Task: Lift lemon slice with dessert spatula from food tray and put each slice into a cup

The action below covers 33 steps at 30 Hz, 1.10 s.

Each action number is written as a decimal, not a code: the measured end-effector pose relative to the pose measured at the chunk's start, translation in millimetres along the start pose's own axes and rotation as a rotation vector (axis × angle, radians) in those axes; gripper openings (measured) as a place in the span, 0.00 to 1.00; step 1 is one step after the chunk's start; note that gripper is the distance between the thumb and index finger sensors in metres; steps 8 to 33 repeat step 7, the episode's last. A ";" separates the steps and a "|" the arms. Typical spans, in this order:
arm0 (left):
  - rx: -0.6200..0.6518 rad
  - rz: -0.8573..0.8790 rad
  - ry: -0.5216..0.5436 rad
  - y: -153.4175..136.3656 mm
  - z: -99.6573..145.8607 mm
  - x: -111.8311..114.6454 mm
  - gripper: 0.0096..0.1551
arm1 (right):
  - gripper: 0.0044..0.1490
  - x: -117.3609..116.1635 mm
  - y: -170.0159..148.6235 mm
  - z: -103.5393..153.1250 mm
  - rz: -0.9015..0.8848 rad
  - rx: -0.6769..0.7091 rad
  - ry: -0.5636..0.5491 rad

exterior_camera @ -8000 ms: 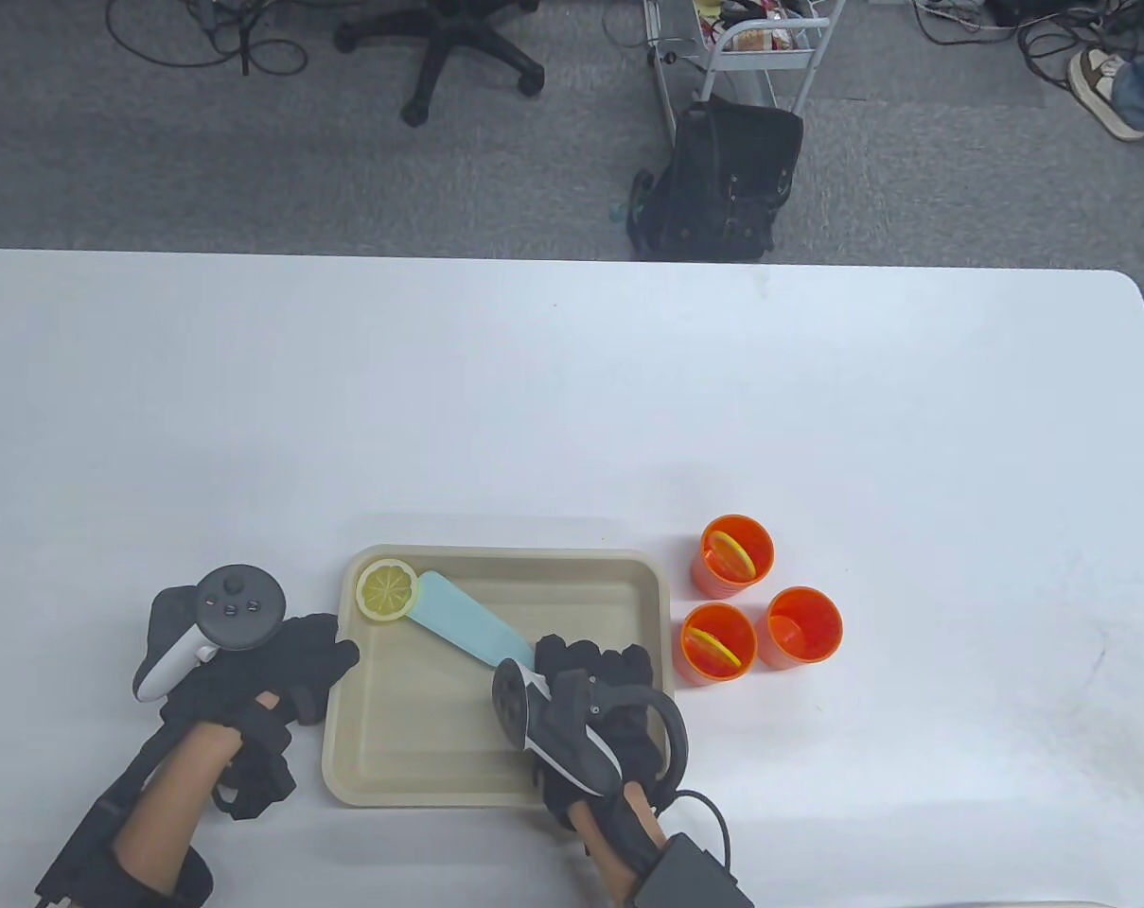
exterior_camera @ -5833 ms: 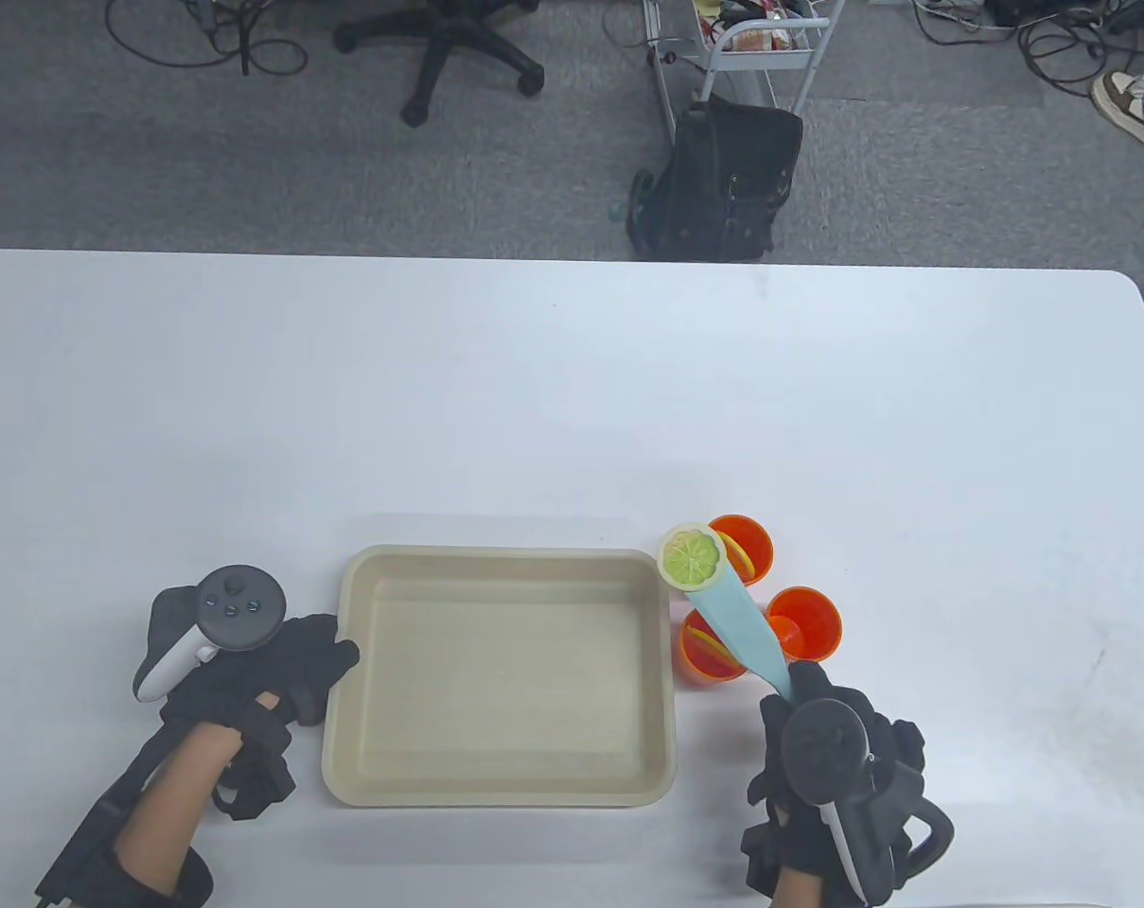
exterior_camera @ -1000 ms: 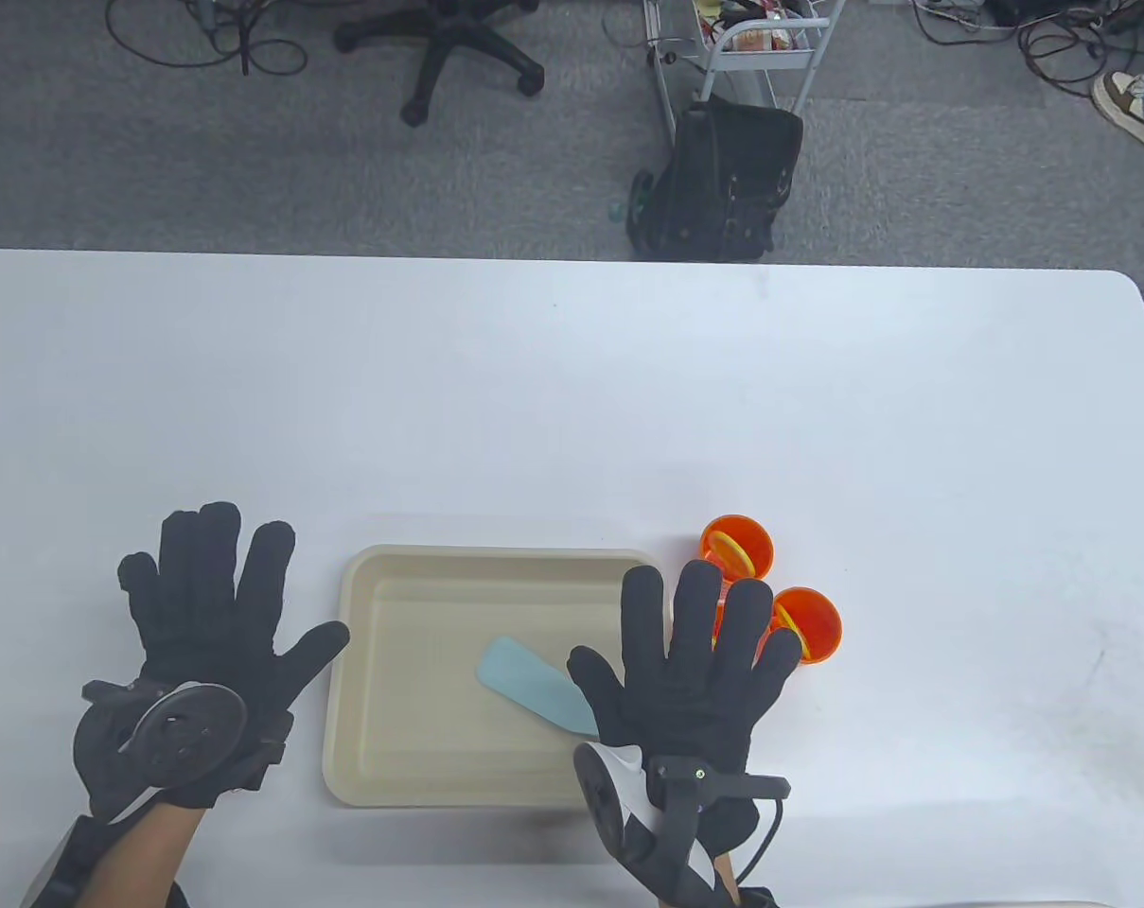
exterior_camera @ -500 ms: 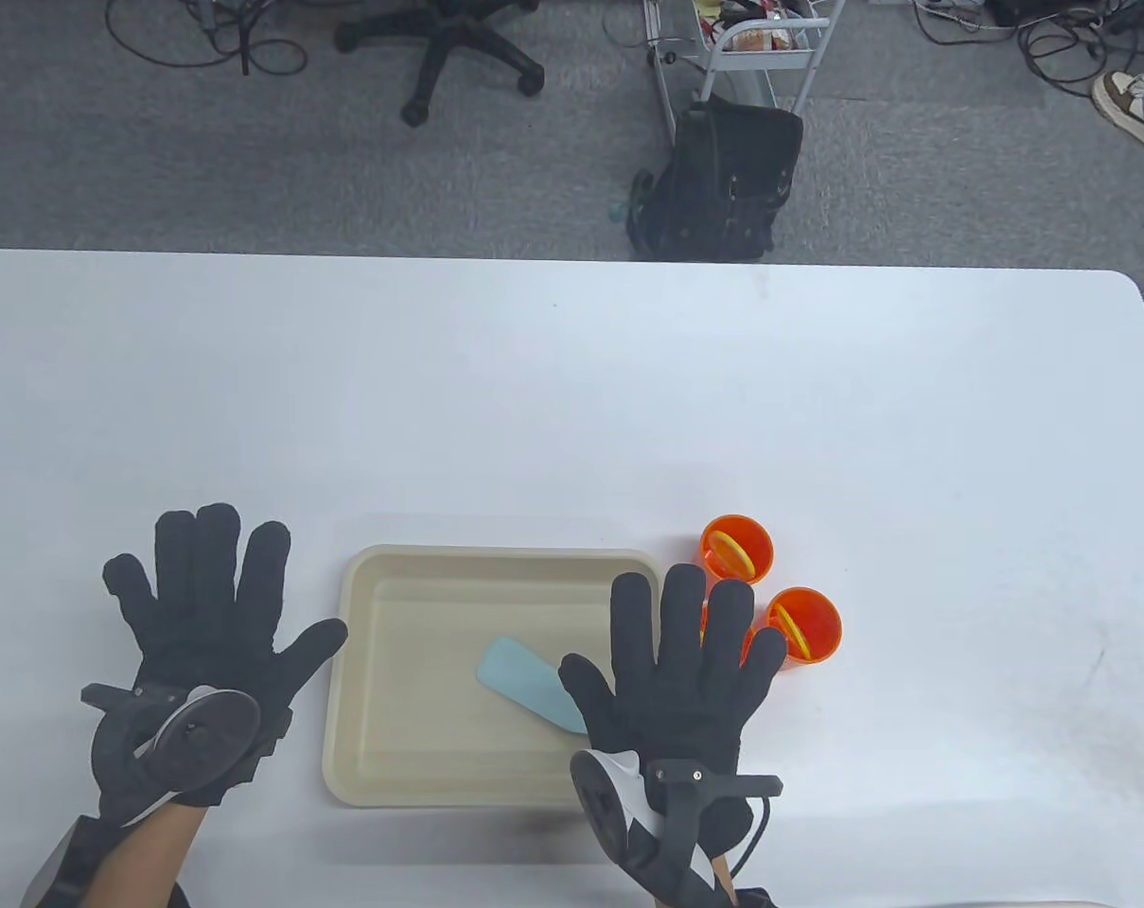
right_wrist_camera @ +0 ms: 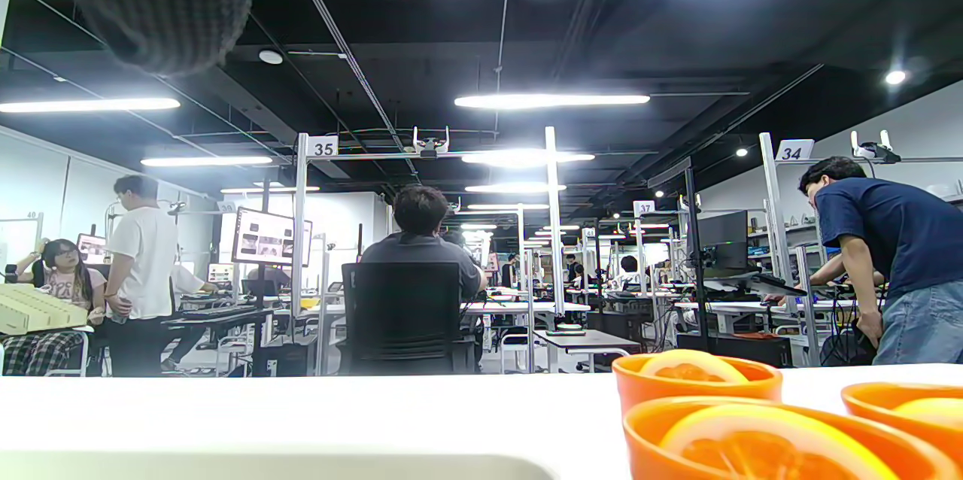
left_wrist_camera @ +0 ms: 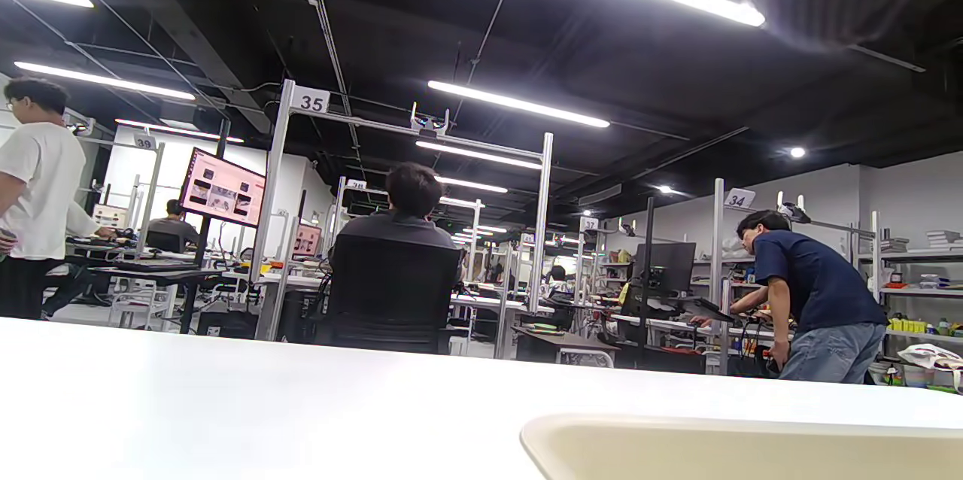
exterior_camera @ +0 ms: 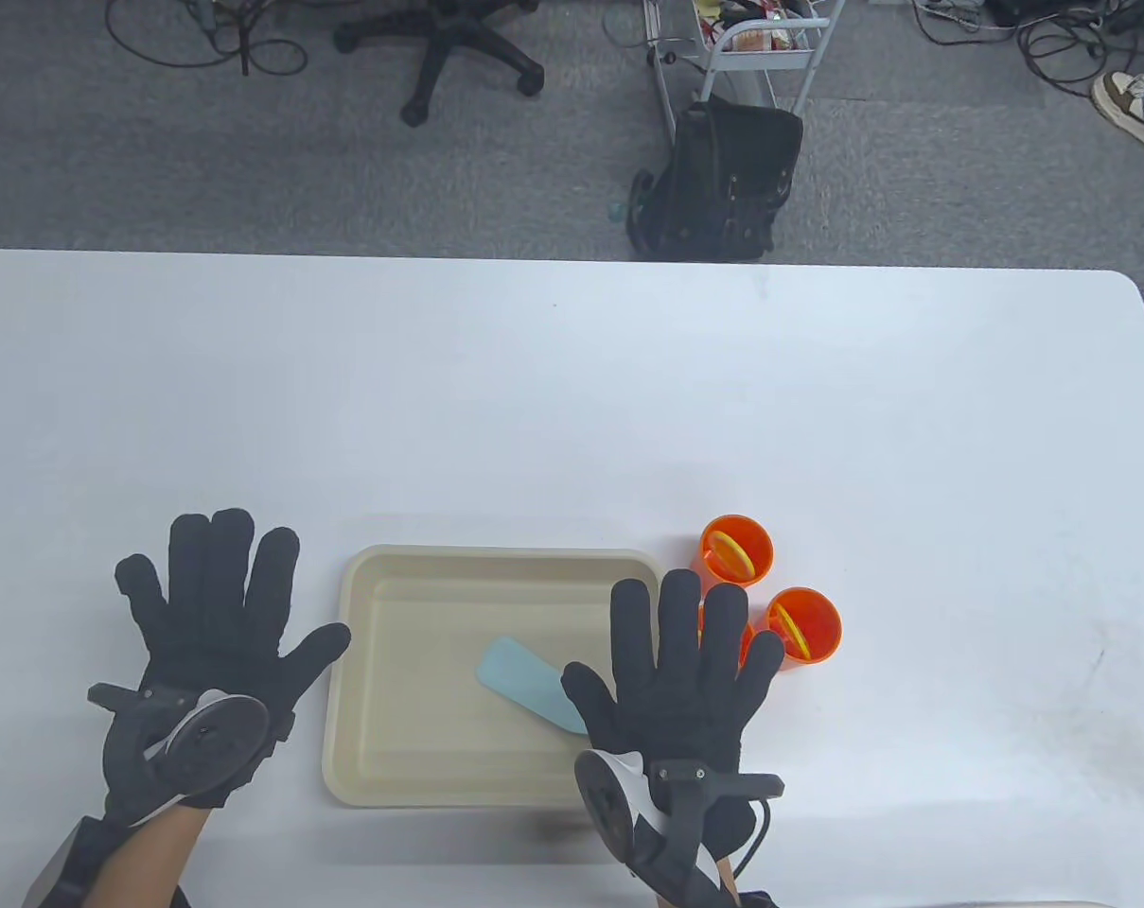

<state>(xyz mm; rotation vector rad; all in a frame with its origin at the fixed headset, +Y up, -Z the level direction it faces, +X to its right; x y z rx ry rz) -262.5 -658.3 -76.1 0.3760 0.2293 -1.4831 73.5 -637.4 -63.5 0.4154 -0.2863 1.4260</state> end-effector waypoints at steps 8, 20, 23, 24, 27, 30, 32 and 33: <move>0.005 -0.005 -0.016 1.2 -0.8 3.9 0.60 | 0.57 0.3 -4.4 1.3 0.008 0.000 0.023; 0.005 -0.005 -0.016 1.2 -0.8 3.9 0.60 | 0.57 0.3 -4.4 1.3 0.008 0.000 0.023; 0.005 -0.005 -0.016 1.2 -0.8 3.9 0.60 | 0.57 0.3 -4.4 1.3 0.008 0.000 0.023; 0.005 -0.005 -0.016 1.2 -0.8 3.9 0.60 | 0.57 0.3 -4.4 1.3 0.008 0.000 0.023; 0.005 -0.005 -0.016 1.2 -0.8 3.9 0.60 | 0.57 0.3 -4.4 1.3 0.008 0.000 0.023; 0.005 -0.005 -0.016 1.2 -0.8 3.9 0.60 | 0.57 0.3 -4.4 1.3 0.008 0.000 0.023; 0.005 -0.005 -0.016 1.2 -0.8 3.9 0.60 | 0.57 0.3 -4.4 1.3 0.008 0.000 0.023; 0.005 -0.005 -0.016 1.2 -0.8 3.9 0.60 | 0.57 0.3 -4.4 1.3 0.008 0.000 0.023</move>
Point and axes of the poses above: the tracker on the back of each hand, its own y axis roughly to the thumb side, its own z axis roughly from the fingertips to the wrist, x = y × z, the point moved 1 cm from there along -z, roughly from the wrist to the fingertips, and after that the axes turned 5 degrees about -z, right-handed, at the moved point
